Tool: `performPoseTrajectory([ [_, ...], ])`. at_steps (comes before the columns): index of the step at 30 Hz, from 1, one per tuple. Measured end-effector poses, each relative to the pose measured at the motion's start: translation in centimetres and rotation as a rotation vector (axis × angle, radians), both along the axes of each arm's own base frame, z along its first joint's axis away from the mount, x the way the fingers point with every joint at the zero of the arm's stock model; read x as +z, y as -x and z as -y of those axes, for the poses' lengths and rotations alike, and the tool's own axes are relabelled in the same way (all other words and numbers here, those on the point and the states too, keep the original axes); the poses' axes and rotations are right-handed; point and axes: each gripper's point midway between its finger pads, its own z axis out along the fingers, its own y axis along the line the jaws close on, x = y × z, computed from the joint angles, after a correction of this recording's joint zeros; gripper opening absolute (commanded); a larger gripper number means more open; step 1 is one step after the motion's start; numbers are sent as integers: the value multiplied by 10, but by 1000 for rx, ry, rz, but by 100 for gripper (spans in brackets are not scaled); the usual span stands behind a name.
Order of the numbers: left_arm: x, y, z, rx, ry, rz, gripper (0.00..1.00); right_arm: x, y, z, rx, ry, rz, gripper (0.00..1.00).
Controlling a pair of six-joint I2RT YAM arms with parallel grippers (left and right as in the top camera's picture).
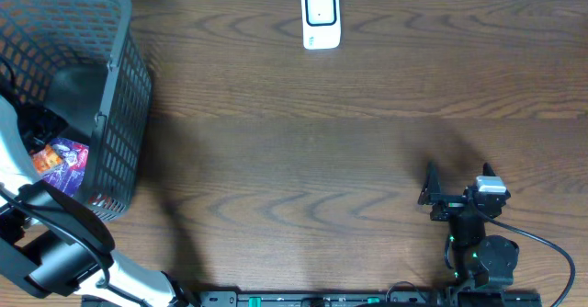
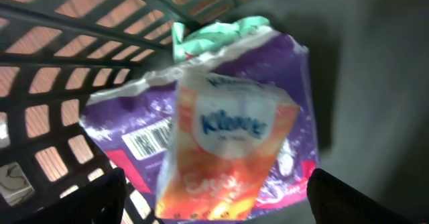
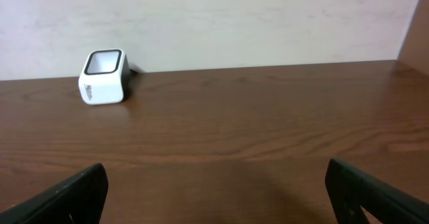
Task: Scan the item barcode
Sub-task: 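Reach left gripper into basket and grasp the orange Kleenex tissue pack, then lift Kleenex pack out and place it on table near scanner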
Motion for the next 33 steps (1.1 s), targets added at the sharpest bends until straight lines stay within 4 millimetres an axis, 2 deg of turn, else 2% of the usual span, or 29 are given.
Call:
performPoseTrajectory([
  [2,-1,2,-5,9,-8,-1,72,0,0,0,0,0,0,99],
  [5,-8,5,-8,19,-6,-6,50,0,0,0,0,0,0,99],
  [7,-14,6,-7,14,0,-8,41,0,0,0,0,0,0,99],
  [13,-21,3,-4,-3,18,-1,41,0,0,0,0,0,0,99],
  [14,-22,3,-4,-3,19,-1,56,0,0,0,0,0,0,99],
  [15,-24,4,-4,-4,19,-2,64,0,0,0,0,0,0,99],
  [17,-29,5,-2,-2,28,-4,64,0,0,0,0,0,0,99],
  [18,-33,6,0,-5,36,-9,56,0,0,0,0,0,0,99],
  [21,-48,13,7,-5,63,-32,13,0,0,0,0,0,0,99],
  [22,-51,13,9,-7,71,-31,7,0,0,0,0,0,0,99],
  [28,-51,13,12,-12,85,-28,7,0,0,0,0,0,0,99],
  [31,-39,11,12,-14,78,-5,7,0,0,0,0,0,0,99],
  [33,-22,6,12,-16,61,49,7,0,0,0,0,0,0,99],
])
